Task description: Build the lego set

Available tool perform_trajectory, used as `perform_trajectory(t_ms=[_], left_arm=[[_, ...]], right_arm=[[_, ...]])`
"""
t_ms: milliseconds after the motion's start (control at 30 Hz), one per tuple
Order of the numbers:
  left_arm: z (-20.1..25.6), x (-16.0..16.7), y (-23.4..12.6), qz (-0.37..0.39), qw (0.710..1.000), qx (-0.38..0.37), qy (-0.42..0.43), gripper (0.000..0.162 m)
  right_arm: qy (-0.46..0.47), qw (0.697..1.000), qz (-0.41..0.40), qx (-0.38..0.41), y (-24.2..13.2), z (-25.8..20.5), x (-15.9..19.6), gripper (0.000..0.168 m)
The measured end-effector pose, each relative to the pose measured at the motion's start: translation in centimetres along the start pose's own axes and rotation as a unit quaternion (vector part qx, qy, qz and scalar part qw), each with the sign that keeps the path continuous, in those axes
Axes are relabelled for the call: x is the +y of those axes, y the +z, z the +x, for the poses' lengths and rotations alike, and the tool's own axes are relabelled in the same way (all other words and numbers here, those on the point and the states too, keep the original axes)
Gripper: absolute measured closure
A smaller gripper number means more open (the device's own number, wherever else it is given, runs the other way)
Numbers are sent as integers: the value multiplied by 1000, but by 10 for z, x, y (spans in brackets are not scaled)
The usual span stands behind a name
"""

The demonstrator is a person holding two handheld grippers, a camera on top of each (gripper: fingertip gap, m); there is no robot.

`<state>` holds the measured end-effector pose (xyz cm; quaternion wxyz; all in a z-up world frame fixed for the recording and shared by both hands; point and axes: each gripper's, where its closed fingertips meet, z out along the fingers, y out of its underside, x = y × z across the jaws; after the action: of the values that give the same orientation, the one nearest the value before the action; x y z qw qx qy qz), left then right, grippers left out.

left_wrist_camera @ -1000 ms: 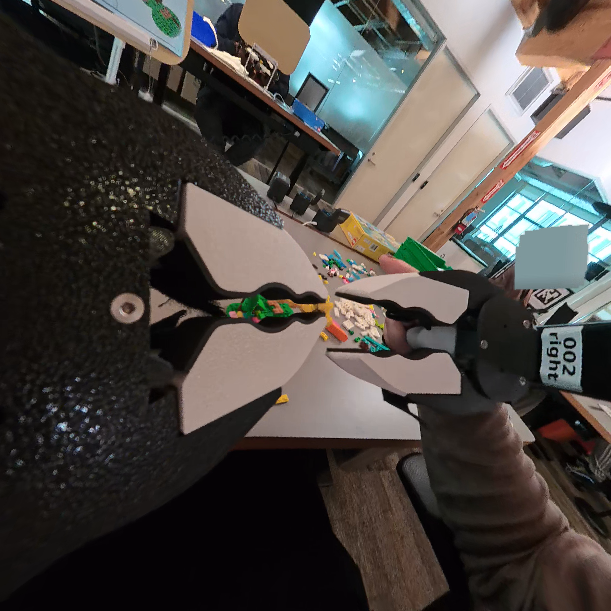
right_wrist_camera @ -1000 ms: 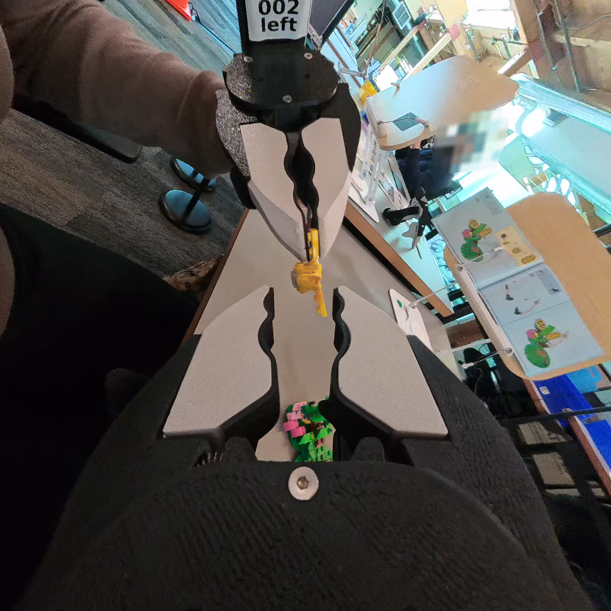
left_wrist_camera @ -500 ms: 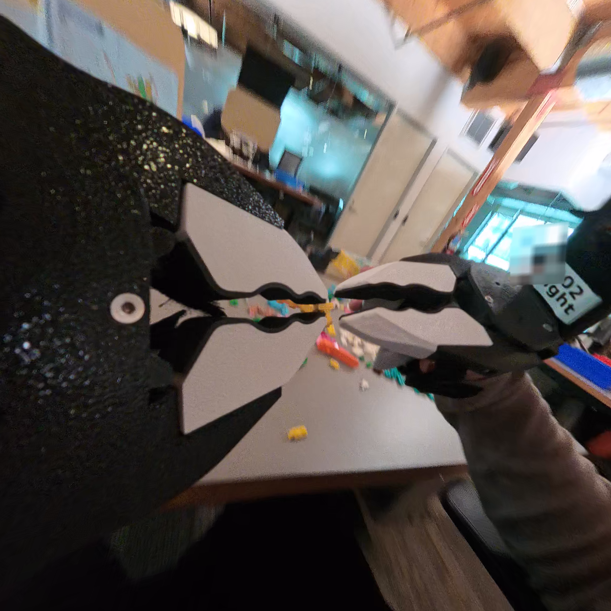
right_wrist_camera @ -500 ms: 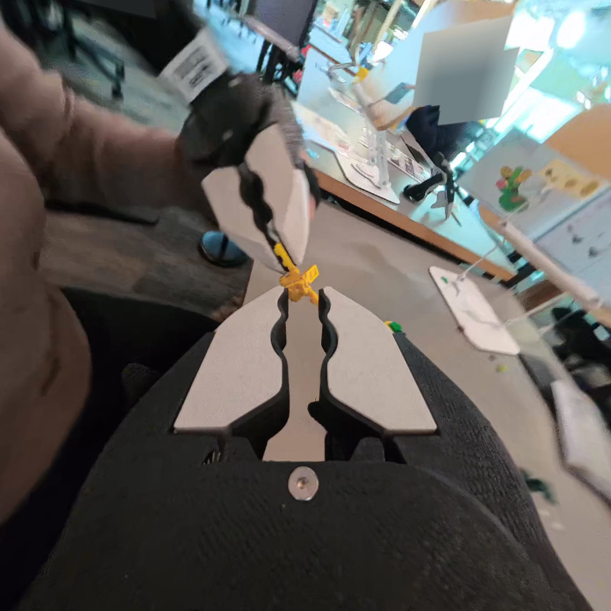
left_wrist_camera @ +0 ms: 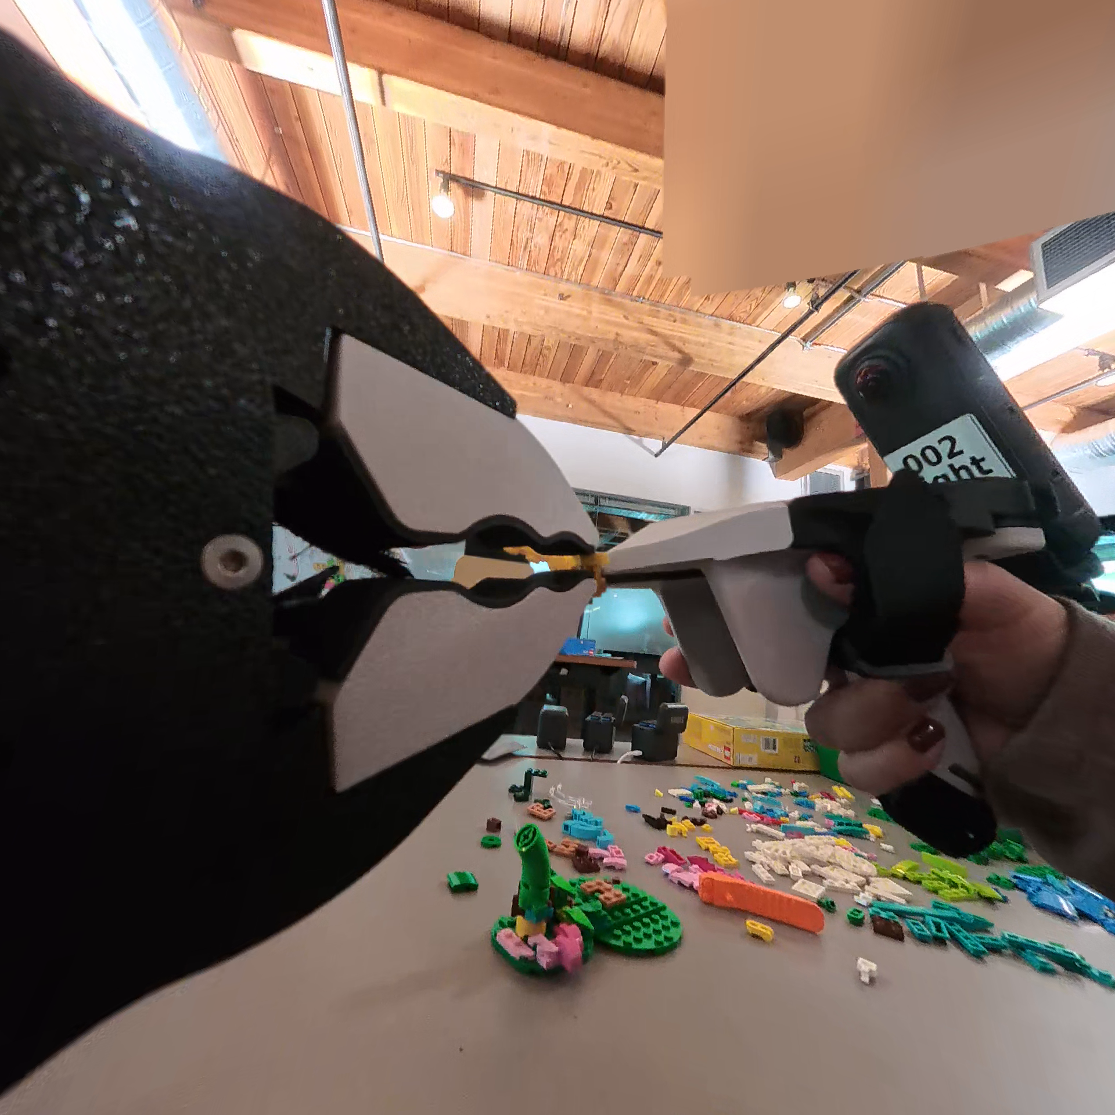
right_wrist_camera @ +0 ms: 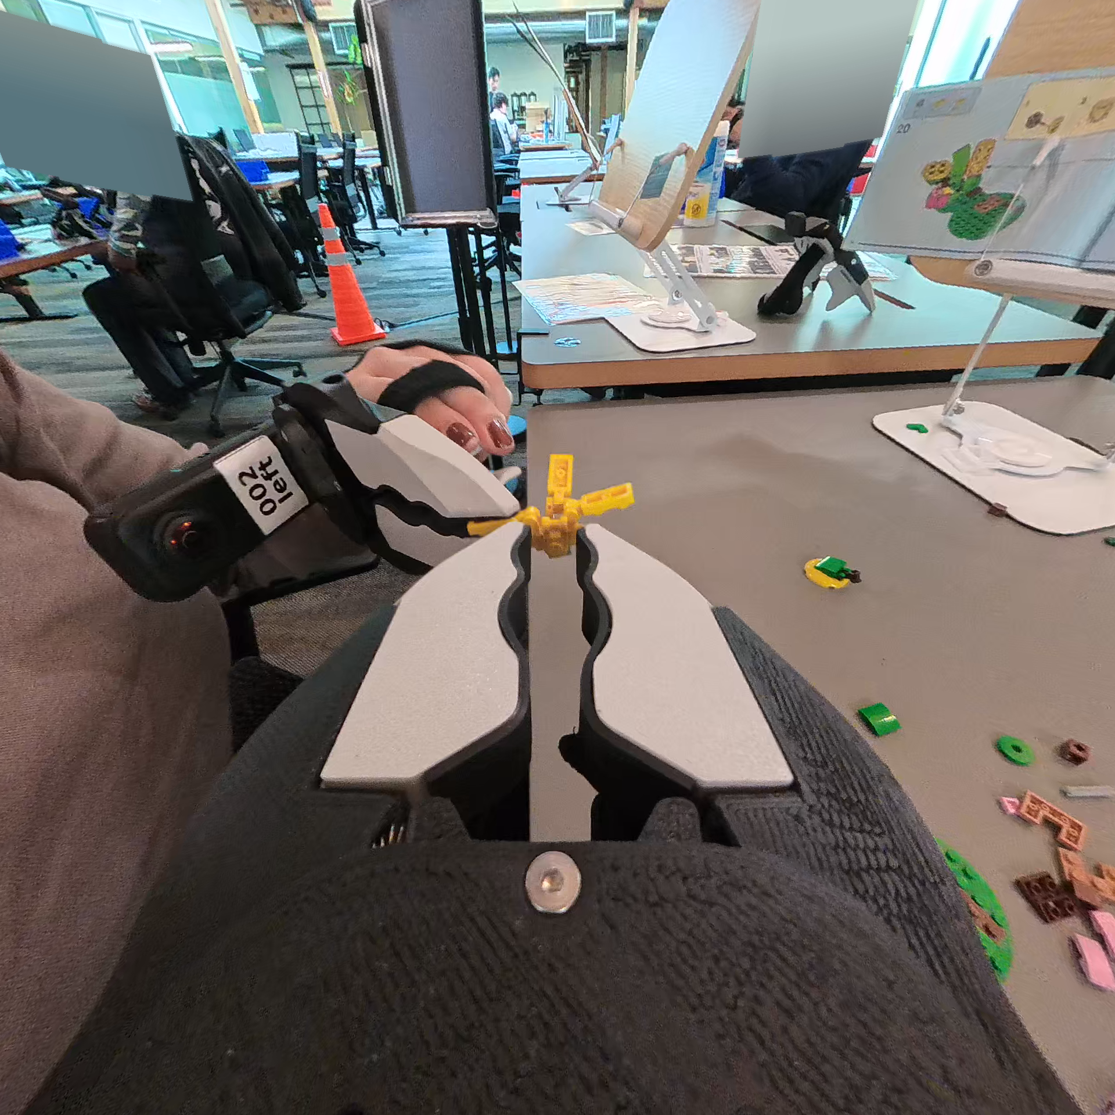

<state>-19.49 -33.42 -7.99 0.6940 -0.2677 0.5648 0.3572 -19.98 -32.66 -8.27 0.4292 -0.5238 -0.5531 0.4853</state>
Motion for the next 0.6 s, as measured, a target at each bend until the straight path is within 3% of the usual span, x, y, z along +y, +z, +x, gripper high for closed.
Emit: perform_trajectory(t_ms=[200, 600], left_arm=[[0, -1, 0, -1, 1000, -1, 12, 158], [-1, -6, -1, 15, 999, 14, -41, 158]], right_arm=[[-19, 1000, -3, 6, 1, -1, 1, 163], [-166, 986, -10, 34, -3, -6, 0, 164]])
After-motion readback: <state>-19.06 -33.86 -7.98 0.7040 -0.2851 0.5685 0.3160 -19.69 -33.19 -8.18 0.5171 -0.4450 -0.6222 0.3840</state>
